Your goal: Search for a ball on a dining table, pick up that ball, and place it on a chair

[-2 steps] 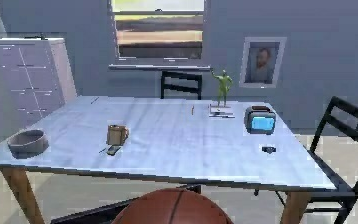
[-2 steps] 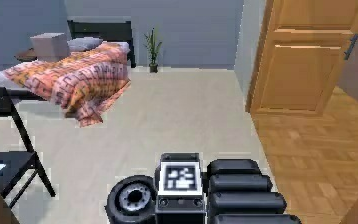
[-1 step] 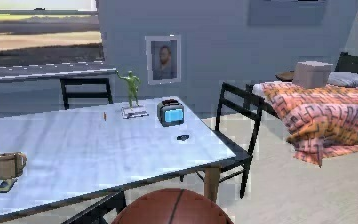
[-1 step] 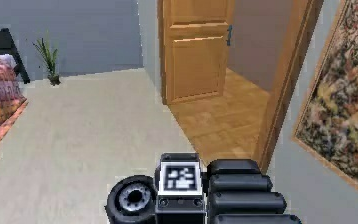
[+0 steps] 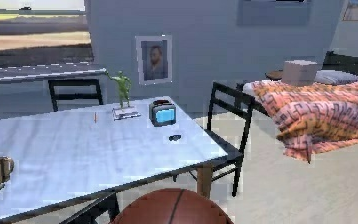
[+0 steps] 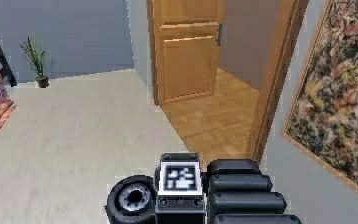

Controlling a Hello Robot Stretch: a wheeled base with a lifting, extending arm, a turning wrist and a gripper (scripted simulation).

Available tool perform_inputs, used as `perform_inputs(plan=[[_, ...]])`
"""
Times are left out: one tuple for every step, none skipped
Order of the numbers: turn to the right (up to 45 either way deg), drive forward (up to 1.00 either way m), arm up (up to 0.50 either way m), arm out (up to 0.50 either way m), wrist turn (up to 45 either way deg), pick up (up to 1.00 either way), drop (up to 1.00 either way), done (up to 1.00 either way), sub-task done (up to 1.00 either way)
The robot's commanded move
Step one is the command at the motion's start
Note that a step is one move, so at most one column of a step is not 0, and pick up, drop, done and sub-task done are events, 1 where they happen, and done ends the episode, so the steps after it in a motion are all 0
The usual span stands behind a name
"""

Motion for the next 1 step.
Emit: perform_inputs(plan=[[-45.0,0.0,0.0,0.0,0.0,0.0,0.0,0.0,0.0]])
